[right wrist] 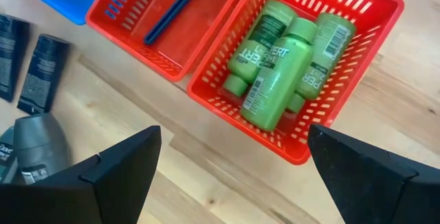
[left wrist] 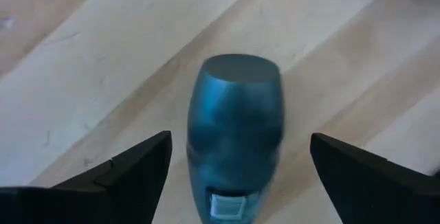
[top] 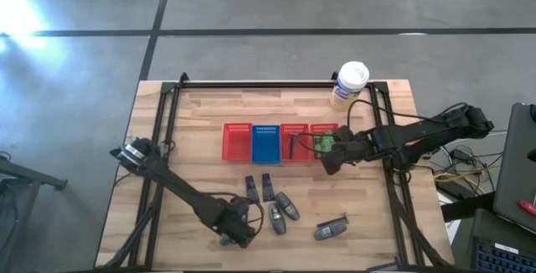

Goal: Pick & Place Travel size toiletries
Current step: Put the black deodorant into the left red basket

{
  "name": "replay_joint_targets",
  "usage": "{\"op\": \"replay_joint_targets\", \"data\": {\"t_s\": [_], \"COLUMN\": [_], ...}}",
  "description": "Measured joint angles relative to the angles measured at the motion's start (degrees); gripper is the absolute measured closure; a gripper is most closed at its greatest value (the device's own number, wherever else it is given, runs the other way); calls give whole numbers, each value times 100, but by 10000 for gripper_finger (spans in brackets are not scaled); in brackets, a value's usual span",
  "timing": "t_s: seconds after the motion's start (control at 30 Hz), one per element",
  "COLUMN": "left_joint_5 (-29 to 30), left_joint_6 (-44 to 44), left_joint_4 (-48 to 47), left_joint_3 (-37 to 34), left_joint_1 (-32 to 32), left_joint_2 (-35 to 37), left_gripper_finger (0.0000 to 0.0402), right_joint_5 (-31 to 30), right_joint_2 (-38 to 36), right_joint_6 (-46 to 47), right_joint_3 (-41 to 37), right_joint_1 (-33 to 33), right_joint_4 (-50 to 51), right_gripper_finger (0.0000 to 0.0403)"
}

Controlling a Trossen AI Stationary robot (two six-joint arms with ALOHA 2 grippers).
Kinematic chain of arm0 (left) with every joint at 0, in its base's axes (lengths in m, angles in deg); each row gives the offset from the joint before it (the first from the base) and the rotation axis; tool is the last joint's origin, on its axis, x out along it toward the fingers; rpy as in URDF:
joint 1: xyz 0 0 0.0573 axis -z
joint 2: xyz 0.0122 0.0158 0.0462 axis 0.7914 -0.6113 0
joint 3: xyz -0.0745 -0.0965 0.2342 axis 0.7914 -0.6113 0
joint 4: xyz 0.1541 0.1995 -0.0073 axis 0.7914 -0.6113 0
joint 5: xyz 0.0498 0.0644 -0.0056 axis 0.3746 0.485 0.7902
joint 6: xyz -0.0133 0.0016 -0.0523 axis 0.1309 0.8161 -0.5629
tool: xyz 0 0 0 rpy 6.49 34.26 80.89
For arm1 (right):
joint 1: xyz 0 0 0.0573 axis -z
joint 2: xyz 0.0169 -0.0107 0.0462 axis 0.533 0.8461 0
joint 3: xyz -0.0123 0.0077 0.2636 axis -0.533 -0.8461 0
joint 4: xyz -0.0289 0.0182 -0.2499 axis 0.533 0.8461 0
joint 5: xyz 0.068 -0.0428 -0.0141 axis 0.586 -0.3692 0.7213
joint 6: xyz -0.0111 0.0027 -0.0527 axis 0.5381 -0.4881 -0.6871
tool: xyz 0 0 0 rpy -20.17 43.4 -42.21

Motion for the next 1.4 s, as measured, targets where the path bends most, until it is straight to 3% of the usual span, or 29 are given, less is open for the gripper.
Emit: {"op": "replay_joint_targets", "data": {"t_s": [0.2, 0.43, 0.63, 0.8, 1.07, 1.23, 1.4], "left_joint_5": [-118, -130, 71, 652, 1744, 1688, 1032], "left_joint_6": [358, 755, 943, 1089, 1180, 1698, 2419], "left_joint_4": [-16, -50, -106, -310, -479, -411, 186], "left_joint_3": [145, 126, 18, -74, -890, -1448, -1816], "left_joint_1": [-5, -93, -308, -727, -2216, -3519, -4405], "left_joint_2": [-332, -348, -3, 817, 2491, 2956, 2918], "left_gripper_finger": [89, 190, 190, 190, 190, 190, 190], "right_joint_5": [2, 17, 37, 66, 65, 19, 15], "right_joint_2": [2, 2, 2, 2, 2, 2, 2], "right_joint_6": [-66, -79, -68, -34, 41, 108, 223], "right_joint_3": [0, 0, 0, 0, 2, 2, 2], "right_joint_1": [0, 0, 0, 0, 5, 6, 11], "right_joint_4": [-9, -9, -9, -20, -456, -637, -632], "right_gripper_finger": [39, 41, 54, 67, 71, 58, 47]}}
